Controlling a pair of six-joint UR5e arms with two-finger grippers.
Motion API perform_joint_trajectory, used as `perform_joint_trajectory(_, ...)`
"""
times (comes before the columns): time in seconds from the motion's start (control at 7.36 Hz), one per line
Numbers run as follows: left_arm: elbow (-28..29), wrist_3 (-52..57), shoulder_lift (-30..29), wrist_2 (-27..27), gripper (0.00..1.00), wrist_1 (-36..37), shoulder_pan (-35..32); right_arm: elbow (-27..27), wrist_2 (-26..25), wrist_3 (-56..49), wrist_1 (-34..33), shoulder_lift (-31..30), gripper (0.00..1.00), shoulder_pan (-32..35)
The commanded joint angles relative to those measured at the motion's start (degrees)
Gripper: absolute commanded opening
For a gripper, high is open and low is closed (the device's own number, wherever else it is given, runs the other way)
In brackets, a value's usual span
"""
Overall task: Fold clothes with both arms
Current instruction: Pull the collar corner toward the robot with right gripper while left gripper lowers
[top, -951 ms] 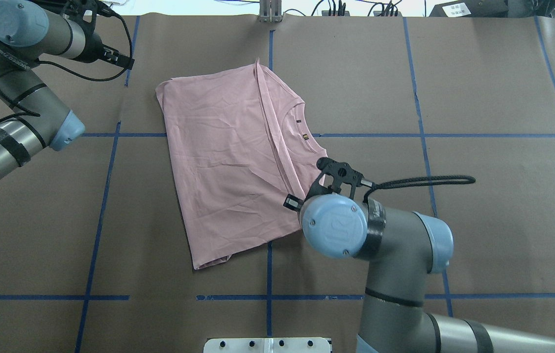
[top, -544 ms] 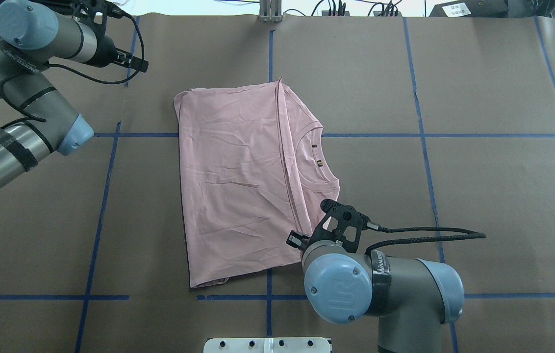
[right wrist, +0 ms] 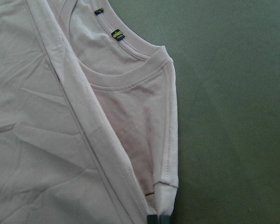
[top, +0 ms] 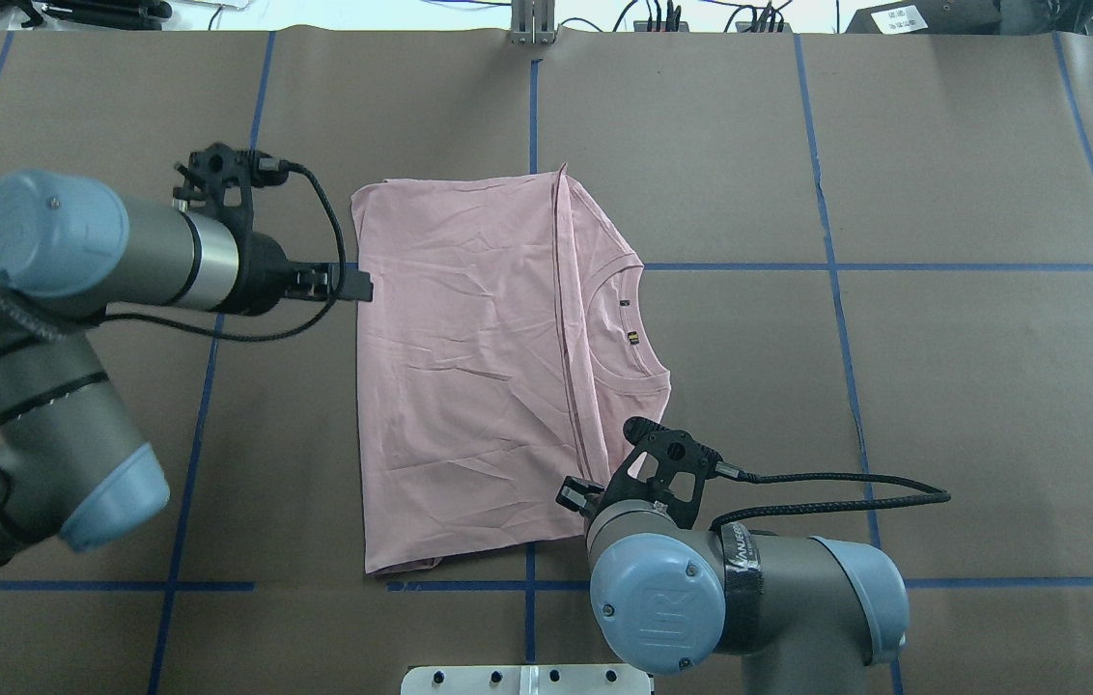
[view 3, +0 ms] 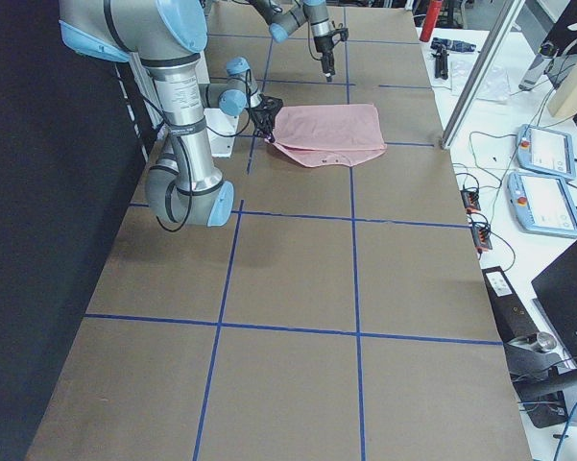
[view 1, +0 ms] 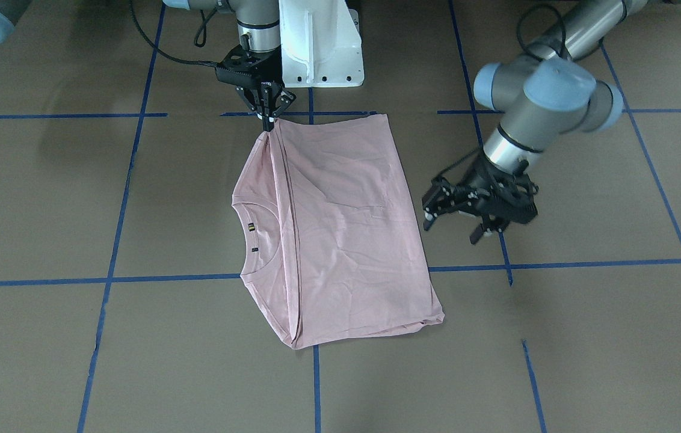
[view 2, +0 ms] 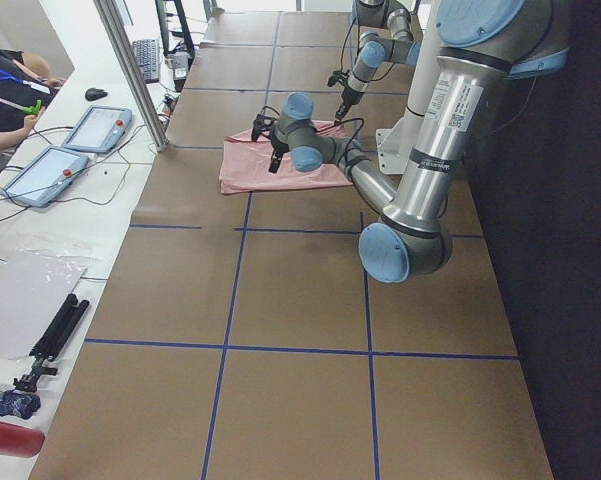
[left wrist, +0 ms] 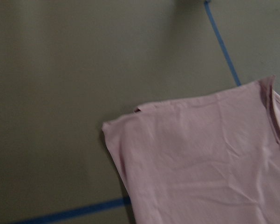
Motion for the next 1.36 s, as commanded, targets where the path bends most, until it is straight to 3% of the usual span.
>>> perform_joint_trajectory(0.0,-9.6,-10.9,4.7,6.5,1.00,6.6,11.7,-0.1,-0.1,0.0,0.0,0.0,0.00,0.0)
perform_joint_trajectory(0.14,-9.4,-16.6,5.2,11.4,1.00,6.7,17.0,-0.1,-0.3,0.0,0.0,0.1,0.00,0.1)
perform_joint_trajectory(0.41,-8.3,-27.5,7.7,16.0,0.62,6.6,23.8,0.0,-0.3,0.0,0.0,0.0,0.00,0.5)
perform_joint_trajectory(0.54,-6.7,-29.8,7.7,16.3,0.55,6.5,24.6,0.1,-0.4,0.0,0.0,0.1,0.00,0.4)
perform_joint_trajectory(1.22,-4.0,-30.2,5.5,16.4,0.52,6.4,26.1,0.1,-0.4,0.0,0.1,0.2,0.00,0.6)
